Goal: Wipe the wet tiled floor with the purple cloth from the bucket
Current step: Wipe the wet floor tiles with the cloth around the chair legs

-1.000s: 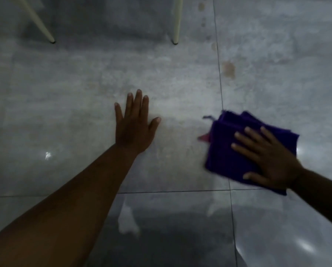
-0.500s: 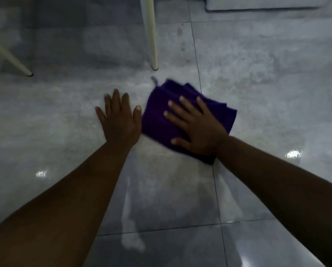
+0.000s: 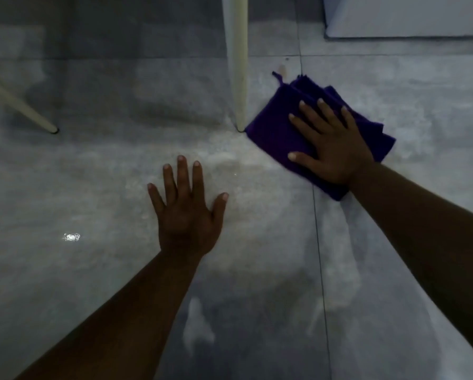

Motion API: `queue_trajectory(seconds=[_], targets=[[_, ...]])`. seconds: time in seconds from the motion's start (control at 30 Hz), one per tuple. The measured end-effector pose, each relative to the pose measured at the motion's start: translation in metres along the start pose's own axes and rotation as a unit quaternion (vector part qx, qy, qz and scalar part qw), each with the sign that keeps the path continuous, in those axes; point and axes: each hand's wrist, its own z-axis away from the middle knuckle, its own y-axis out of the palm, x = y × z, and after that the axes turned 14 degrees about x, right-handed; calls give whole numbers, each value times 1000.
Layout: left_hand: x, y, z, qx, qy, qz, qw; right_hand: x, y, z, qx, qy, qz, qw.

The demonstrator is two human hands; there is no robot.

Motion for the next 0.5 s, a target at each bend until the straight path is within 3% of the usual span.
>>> queue_trajectory(seconds=[0.33,0.5], targets=[[0,4,-7,-6,-9,2,1000,27,-55,-124,8,-61,33,998],[18,-1,-12,13,-20,-6,1000,18,-49,-125,1,14,-47,999]])
